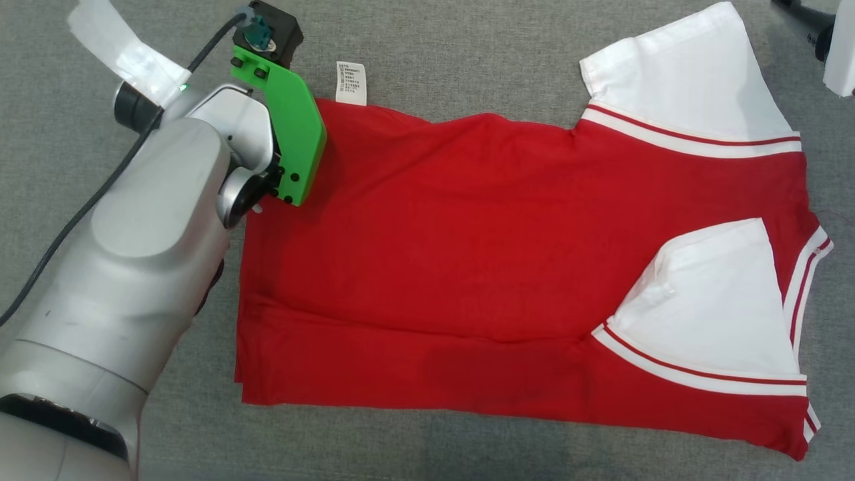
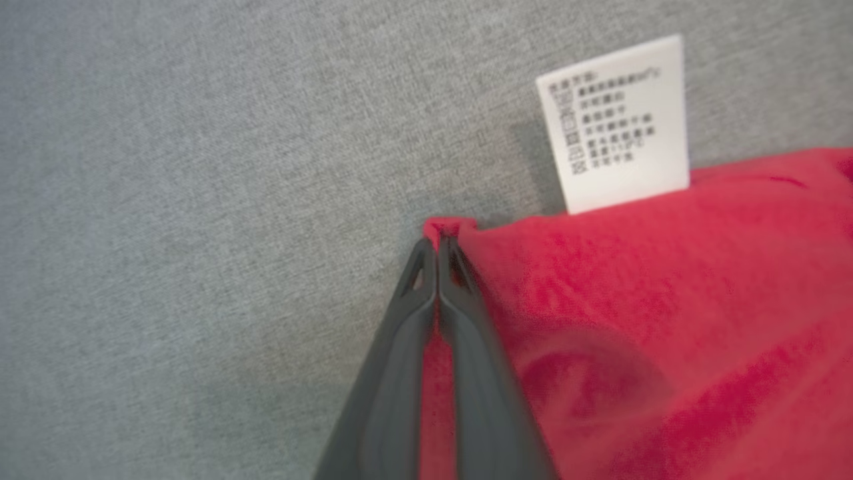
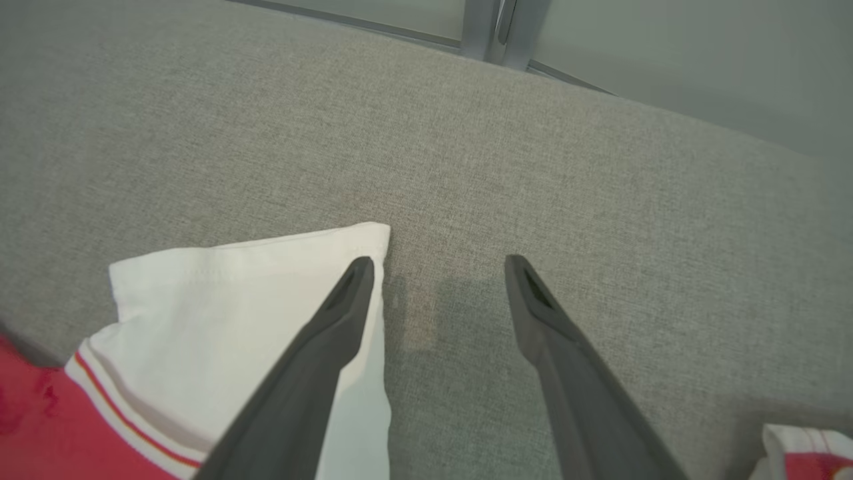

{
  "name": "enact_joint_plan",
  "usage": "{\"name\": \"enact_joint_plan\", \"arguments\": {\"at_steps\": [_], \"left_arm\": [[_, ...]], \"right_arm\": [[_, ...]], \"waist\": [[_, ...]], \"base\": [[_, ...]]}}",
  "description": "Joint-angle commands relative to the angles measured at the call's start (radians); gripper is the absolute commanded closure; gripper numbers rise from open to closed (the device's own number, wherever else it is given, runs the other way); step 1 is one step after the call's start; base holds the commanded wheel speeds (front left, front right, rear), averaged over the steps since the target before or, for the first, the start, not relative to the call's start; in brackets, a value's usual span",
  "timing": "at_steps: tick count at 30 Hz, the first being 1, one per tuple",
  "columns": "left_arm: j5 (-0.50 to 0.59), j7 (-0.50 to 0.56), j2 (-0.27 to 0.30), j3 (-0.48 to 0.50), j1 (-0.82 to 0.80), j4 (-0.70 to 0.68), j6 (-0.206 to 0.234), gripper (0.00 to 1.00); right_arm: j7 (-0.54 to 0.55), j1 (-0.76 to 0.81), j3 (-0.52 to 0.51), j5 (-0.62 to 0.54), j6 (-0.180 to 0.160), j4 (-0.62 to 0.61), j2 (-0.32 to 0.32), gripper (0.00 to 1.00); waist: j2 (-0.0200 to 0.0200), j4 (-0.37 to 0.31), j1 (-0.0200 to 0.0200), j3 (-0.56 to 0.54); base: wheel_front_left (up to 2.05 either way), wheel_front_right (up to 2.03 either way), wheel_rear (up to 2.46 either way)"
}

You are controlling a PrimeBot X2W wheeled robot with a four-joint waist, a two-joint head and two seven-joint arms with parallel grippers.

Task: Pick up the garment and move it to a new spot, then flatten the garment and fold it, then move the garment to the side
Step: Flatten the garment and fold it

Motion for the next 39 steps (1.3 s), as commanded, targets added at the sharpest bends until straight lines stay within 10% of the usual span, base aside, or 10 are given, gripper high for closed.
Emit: {"name": "enact_joint_plan", "arguments": {"at_steps": [1,21,39], "left_arm": [[-0.005,-0.008,-0.031,-0.022,0.016,0.027,-0.01,1.0],[-0.042,-0.105,-0.117,-0.101,-0.013,0.121,-0.01,1.0],[-0.099,-0.146,-0.141,-0.178,-0.065,0.134,-0.01,1.0]], "right_arm": [[-0.012,-0.016,0.013,-0.039,0.0,-0.021,-0.001,0.0],[-0.125,0.135,-0.161,-0.319,-0.001,-0.062,0.142,0.0],[0.178,-0.047,-0.207,-0.395,-0.001,0.037,0.173,0.0]], "waist": [[-0.0001,0.021,0.0,-0.015],[-0.0001,0.036,0.0,0.005],[-0.0001,0.077,0.0,0.041]], "base": [[0.0,0.0,0.0],[0.0,0.0,0.0],[0.0,0.0,0.0]]}}
